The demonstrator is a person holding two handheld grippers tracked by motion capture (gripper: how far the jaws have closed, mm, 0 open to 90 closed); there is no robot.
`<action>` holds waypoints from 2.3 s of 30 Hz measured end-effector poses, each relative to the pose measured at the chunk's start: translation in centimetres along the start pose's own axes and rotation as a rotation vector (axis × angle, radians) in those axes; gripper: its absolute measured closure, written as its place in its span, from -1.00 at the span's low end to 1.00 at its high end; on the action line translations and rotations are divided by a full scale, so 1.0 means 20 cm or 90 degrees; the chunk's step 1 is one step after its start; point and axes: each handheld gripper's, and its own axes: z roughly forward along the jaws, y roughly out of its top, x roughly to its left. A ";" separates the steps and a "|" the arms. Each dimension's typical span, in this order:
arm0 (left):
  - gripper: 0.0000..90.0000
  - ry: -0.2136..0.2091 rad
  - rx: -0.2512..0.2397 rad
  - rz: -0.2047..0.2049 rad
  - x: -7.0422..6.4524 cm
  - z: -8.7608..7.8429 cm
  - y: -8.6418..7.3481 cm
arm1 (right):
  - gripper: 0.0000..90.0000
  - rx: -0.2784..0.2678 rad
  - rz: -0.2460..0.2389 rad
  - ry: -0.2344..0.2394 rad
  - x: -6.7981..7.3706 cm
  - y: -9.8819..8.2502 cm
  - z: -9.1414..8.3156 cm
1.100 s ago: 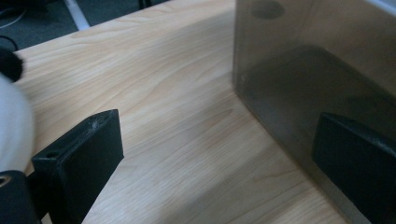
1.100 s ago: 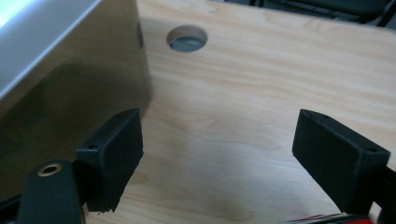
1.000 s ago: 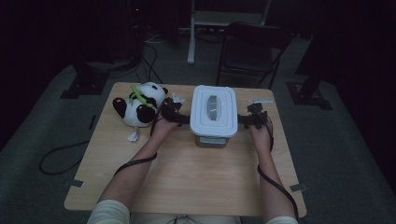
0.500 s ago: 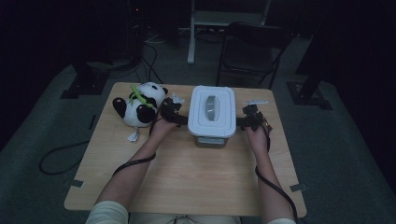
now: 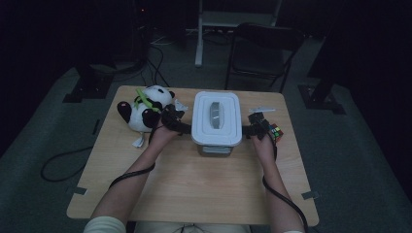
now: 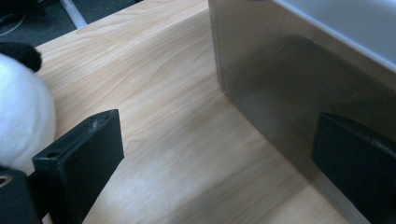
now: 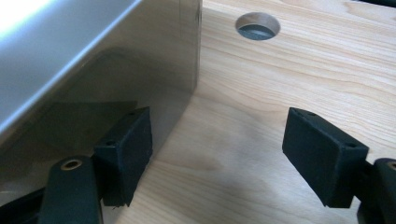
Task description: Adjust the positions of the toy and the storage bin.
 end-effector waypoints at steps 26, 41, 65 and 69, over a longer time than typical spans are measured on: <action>-0.93 0.018 -0.017 -0.060 0.08 -0.02 -0.11 | -0.54 -0.019 0.068 -0.016 0.01 -0.13 0.04; -0.93 0.021 -0.004 -0.062 0.08 0.03 -0.05 | -0.49 -0.052 0.063 0.040 0.03 0.01 0.08; -0.92 0.011 0.013 -0.005 -0.05 -0.16 -0.16 | -0.43 -0.033 0.017 0.072 0.16 -0.15 -0.08; -0.92 0.006 0.012 0.003 -0.08 -0.20 -0.19 | -0.41 -0.039 0.019 0.081 0.18 -0.19 -0.11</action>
